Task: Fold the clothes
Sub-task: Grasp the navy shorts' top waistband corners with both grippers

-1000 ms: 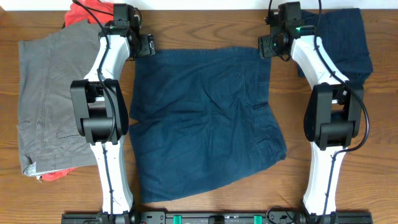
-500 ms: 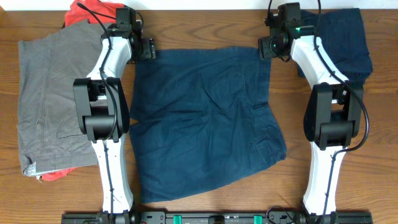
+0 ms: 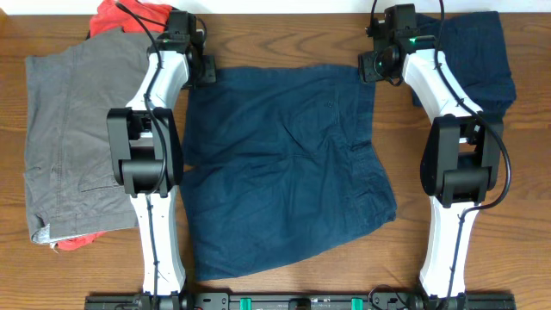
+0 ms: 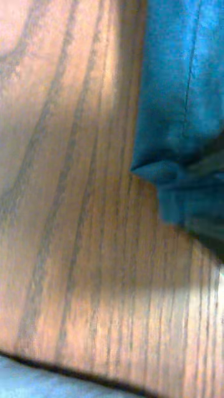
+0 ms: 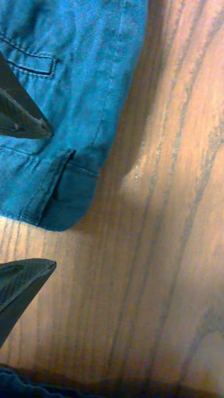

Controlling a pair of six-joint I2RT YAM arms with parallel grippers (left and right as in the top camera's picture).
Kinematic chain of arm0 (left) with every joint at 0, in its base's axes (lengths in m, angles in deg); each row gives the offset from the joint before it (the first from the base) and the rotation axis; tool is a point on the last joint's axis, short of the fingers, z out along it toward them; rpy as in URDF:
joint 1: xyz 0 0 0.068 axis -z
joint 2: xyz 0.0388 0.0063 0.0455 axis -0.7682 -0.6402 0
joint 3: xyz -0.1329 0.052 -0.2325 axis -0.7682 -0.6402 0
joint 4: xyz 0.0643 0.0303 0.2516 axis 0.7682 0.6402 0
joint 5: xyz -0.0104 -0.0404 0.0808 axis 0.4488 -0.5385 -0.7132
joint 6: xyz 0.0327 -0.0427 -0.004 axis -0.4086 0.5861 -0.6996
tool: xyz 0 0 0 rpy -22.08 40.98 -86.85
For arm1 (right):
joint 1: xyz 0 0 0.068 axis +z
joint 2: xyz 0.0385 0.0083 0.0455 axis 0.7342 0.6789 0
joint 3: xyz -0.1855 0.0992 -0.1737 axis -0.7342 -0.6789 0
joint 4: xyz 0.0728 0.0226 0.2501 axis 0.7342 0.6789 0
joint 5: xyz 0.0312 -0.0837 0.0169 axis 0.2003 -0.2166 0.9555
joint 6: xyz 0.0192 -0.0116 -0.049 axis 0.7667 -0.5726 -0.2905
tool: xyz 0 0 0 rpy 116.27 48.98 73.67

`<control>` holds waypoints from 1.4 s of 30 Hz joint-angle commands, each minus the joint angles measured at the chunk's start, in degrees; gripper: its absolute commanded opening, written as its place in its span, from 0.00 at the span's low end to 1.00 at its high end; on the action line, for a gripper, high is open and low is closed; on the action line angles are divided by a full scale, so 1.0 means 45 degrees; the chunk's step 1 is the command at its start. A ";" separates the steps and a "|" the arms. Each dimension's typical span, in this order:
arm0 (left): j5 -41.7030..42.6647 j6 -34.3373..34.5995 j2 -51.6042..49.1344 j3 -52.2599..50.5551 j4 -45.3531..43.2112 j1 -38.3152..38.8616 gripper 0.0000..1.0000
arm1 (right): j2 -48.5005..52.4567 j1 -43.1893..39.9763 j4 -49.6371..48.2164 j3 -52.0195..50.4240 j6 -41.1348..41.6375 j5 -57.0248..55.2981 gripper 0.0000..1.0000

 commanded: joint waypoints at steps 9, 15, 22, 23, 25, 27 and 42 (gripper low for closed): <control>-0.0699 0.0452 -0.0359 -0.0219 0.0262 -0.0185 0.06 | 0.0277 -0.0714 -0.0126 -0.0029 -0.0466 0.1093 0.63; -0.0699 0.0452 -0.0359 -0.0219 0.0267 -0.0189 0.06 | 0.0840 -0.0763 -0.0835 -0.0034 -0.0491 0.1613 0.60; -0.0699 0.0452 -0.0359 -0.0219 0.0267 -0.0189 0.06 | 0.1564 -0.0758 -0.1549 -0.0034 -0.0384 0.2341 0.49; -0.0699 0.0452 -0.0359 -0.0219 0.0267 -0.0189 0.06 | 0.1593 -0.0758 -0.1564 -0.0034 -0.0384 0.2487 0.47; -0.0699 0.0452 -0.0359 -0.0219 0.0262 -0.0189 0.06 | 0.1622 -0.0763 -0.1603 -0.0034 -0.0379 0.2705 0.42; -0.0699 0.0452 -0.0359 -0.0219 0.0262 -0.0189 0.06 | 0.1622 -0.0763 -0.1671 -0.0034 -0.0379 0.2822 0.39; -0.0699 0.0457 -0.0359 -0.0219 0.0267 -0.0189 0.06 | 0.1622 -0.0763 -0.1719 -0.0034 -0.0282 0.3521 0.01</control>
